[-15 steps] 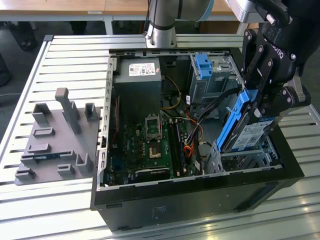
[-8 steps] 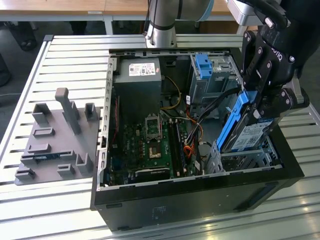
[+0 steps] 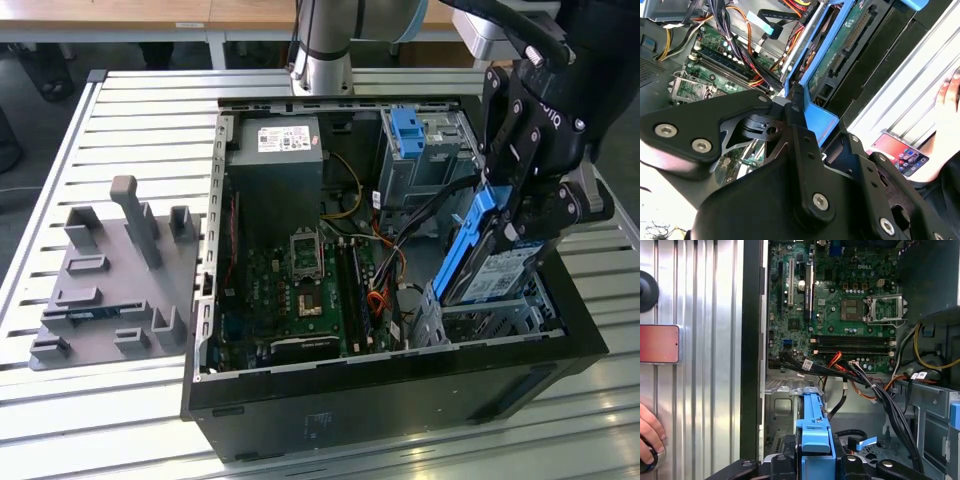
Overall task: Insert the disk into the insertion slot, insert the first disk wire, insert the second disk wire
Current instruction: 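Insert the disk into the insertion slot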
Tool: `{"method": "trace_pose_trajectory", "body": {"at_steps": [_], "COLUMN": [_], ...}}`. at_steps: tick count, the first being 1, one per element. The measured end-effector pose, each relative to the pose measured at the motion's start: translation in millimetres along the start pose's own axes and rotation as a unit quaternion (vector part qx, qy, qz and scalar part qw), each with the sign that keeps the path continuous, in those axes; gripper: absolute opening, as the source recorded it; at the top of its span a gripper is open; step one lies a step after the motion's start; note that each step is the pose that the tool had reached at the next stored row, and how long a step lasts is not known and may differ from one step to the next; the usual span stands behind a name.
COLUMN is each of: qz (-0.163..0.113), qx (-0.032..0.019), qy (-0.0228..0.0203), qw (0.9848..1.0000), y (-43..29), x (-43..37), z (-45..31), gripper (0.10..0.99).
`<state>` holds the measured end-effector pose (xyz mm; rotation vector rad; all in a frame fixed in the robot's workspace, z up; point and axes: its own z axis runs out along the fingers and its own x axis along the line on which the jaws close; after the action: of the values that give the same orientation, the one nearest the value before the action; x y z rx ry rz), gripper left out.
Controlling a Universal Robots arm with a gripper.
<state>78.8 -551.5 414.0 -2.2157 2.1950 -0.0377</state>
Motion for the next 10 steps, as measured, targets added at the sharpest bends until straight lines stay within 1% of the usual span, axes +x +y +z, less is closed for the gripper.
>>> {"method": "trace_pose_trajectory", "body": {"at_steps": [10], "qz": [0.000], "qx": [0.0000], "qy": [0.0000], "qw": [1.0000], "y": [0.1], "x": [0.0], "z": [4.8], "gripper": [0.365]}}
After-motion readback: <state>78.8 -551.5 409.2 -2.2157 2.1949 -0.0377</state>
